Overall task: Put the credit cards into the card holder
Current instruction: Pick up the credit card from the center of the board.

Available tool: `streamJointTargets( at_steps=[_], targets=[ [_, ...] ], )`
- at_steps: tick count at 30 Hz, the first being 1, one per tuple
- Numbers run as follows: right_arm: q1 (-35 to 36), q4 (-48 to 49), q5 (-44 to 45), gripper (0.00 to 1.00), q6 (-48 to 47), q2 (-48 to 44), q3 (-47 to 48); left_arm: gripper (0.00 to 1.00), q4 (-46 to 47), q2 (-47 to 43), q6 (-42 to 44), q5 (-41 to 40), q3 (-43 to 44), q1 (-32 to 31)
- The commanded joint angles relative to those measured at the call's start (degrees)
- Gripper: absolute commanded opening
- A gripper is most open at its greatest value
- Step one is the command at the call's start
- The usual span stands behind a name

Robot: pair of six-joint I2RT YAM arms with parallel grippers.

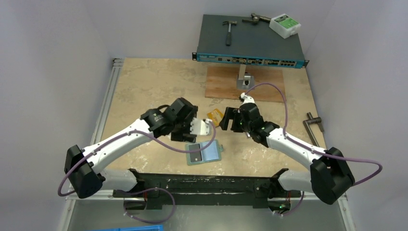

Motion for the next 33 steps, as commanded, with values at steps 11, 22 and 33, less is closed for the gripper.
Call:
streamJointTargets(
  at_steps=[11, 22, 33],
  targets=[
    [-4.2, -3.0, 4.9, 0.99, -4.2, -1.3, 6.4, 1.00, -2.0, 5.1, -10.2, -7.2, 11.0, 9.9],
    [-7.3, -1.7, 4.8, 0.99, -5.1, 4.8, 9.7, 1.00, 6.4, 13.1, -16.9, -4.8, 14.4, 12.3],
    [-9.8, 7.5, 1.0, 0.99, -5.3, 13.0, 11.7, 1.00, 15.3, 18.0, -18.0, 5.5, 12.9, 12.3]
  ],
)
